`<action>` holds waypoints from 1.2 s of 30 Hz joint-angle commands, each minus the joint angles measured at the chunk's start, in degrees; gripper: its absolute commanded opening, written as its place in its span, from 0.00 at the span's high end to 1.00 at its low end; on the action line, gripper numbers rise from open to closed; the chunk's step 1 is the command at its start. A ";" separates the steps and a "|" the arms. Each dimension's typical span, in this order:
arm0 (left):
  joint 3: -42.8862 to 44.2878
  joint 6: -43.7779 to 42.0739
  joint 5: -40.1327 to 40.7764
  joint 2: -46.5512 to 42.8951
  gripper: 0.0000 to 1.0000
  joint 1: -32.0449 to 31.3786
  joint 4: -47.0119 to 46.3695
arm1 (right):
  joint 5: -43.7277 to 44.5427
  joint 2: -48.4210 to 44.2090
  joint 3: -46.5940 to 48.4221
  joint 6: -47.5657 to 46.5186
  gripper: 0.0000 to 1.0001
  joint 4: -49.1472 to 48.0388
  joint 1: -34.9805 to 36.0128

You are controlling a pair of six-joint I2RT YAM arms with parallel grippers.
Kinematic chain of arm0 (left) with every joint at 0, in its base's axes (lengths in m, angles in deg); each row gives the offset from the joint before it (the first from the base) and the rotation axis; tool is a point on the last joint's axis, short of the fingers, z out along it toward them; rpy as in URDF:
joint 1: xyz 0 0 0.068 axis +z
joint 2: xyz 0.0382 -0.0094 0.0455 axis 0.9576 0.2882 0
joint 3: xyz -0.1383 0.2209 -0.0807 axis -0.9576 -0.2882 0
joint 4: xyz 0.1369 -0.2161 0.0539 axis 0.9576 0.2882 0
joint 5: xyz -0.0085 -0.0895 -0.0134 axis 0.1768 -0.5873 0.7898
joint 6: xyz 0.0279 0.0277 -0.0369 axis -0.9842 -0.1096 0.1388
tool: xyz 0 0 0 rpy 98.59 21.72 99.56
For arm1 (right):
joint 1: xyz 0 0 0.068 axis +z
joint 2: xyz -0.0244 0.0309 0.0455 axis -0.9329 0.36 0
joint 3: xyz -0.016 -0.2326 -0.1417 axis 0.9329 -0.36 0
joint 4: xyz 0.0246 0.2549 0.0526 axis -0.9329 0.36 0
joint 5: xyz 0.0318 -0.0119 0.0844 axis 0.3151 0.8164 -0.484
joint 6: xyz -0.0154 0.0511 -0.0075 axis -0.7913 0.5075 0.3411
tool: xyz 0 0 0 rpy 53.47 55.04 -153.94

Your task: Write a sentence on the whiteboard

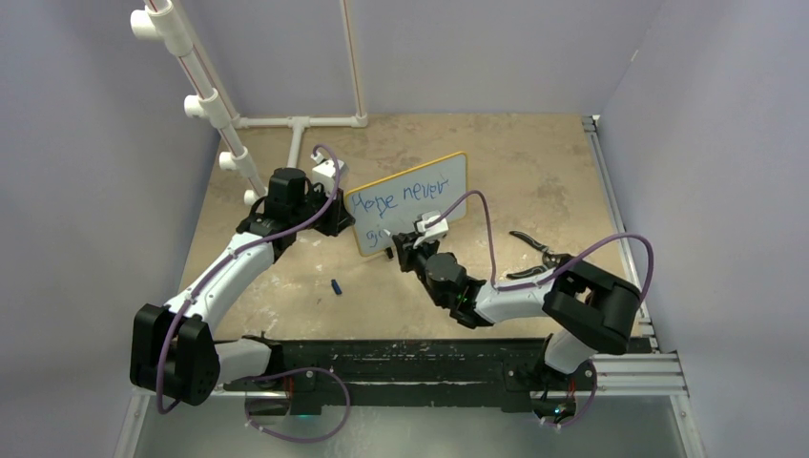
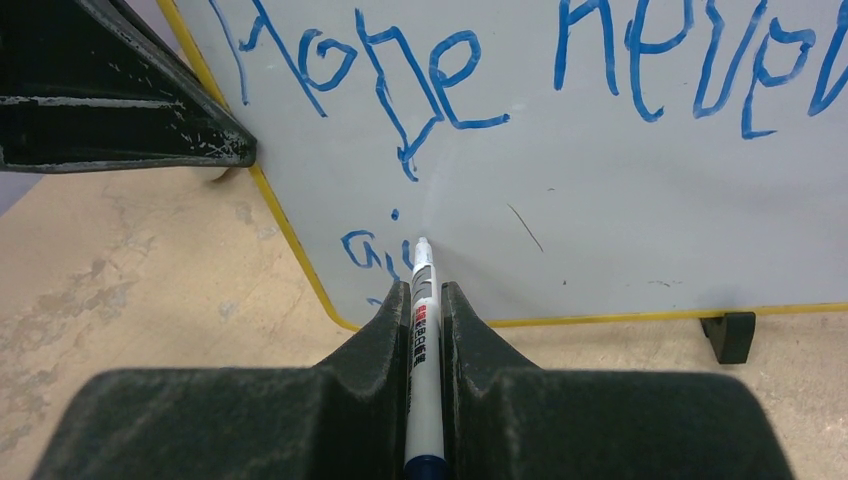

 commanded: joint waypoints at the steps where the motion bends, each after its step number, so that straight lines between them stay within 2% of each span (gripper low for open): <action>1: 0.28 -0.47 -1.00 -0.05 1.00 -0.49 -0.53 | 1.69 0.98 2.49 -0.20 1.00 -1.39 0.25; 36: 0.26 -0.41 -0.84 -0.45 1.00 -0.49 -0.35 | 5.54 1.95 1.43 3.46 1.00 4.42 0.26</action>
